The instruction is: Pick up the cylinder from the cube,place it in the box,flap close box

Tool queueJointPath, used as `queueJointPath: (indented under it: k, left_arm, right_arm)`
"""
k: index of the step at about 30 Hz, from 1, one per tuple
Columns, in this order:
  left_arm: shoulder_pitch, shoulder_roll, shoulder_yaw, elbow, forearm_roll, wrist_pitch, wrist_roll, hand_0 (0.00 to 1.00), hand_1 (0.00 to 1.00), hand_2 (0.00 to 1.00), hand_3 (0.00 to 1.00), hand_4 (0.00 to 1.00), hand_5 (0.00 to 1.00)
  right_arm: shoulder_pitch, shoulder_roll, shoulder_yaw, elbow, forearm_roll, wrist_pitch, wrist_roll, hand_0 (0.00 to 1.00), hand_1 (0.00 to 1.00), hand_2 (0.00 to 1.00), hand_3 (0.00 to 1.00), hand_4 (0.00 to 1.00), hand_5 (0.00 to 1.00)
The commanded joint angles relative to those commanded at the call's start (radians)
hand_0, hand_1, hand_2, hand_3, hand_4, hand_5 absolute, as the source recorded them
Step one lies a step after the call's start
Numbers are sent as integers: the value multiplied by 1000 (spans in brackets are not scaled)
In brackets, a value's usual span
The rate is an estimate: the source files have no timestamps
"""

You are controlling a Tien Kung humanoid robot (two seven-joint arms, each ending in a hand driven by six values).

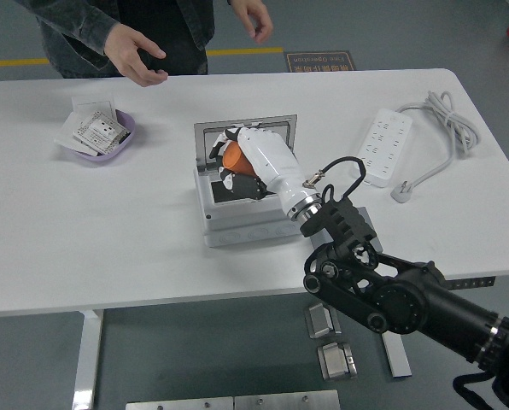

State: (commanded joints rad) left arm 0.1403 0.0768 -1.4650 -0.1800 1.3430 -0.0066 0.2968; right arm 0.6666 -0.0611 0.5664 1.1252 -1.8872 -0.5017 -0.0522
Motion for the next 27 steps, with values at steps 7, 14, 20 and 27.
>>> queueJointPath:
  k: [7,14,20,27]
  left_arm:
    - [-5,4,-14,0,14,2,9,650,645,537,659,691,333]
    - [-9,4,-9,0,12,1,9,650,645,536,660,692,334]
    - [-14,5,-2,0,9,0,5,649,645,536,660,692,334]
    - [-22,5,7,0,5,-1,0,649,645,536,661,692,334]
  right_arm:
    - [55,28,-65,-75,-11,18,-4,5,139,376,273,2,2]
    - [92,33,-99,-178,6,19,28,10,139,379,275,2,2]
    - [109,36,-112,-232,26,12,52,17,140,380,272,2,2]
    - [113,44,-109,-255,38,28,82,19,145,380,273,2,2]
